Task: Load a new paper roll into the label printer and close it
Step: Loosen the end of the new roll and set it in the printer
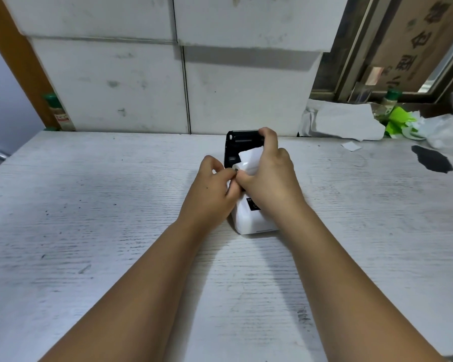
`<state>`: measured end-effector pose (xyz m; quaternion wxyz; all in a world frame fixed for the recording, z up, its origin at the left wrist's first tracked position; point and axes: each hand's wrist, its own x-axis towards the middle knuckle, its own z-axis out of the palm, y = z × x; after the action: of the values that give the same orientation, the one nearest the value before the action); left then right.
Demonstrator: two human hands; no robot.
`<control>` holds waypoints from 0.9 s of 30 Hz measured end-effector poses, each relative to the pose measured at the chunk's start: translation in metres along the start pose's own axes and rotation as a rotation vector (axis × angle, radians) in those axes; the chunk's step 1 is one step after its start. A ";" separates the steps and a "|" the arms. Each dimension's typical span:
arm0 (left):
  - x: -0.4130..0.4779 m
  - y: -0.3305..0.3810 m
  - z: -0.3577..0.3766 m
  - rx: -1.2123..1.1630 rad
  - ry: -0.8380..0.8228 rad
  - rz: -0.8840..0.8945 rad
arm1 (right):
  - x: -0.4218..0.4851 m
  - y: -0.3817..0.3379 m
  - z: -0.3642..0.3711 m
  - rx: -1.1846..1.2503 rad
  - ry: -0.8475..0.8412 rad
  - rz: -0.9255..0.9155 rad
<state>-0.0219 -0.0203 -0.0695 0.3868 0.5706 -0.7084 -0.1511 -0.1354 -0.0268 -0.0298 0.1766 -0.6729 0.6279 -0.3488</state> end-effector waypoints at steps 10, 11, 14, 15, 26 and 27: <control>0.001 0.001 -0.001 -0.029 -0.043 -0.117 | 0.000 0.009 -0.005 -0.335 -0.024 0.008; 0.001 0.001 0.000 -0.020 -0.032 -0.118 | 0.000 0.008 -0.006 -0.355 -0.020 0.031; 0.001 0.000 0.001 -0.014 0.002 -0.115 | 0.000 0.009 -0.007 -0.322 -0.044 0.125; 0.001 0.000 0.002 -0.024 0.006 -0.115 | 0.001 0.009 -0.008 -0.307 -0.054 0.148; 0.006 -0.006 0.006 -0.151 -0.013 -0.157 | 0.003 0.016 -0.011 -0.161 -0.160 0.240; 0.006 -0.006 0.006 -0.163 -0.019 -0.158 | 0.003 0.016 -0.012 -0.151 -0.166 0.232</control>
<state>-0.0220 -0.0292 -0.0753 0.4120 0.5899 -0.6503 -0.2438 -0.1558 -0.0297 -0.0317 0.2162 -0.6336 0.7091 -0.2211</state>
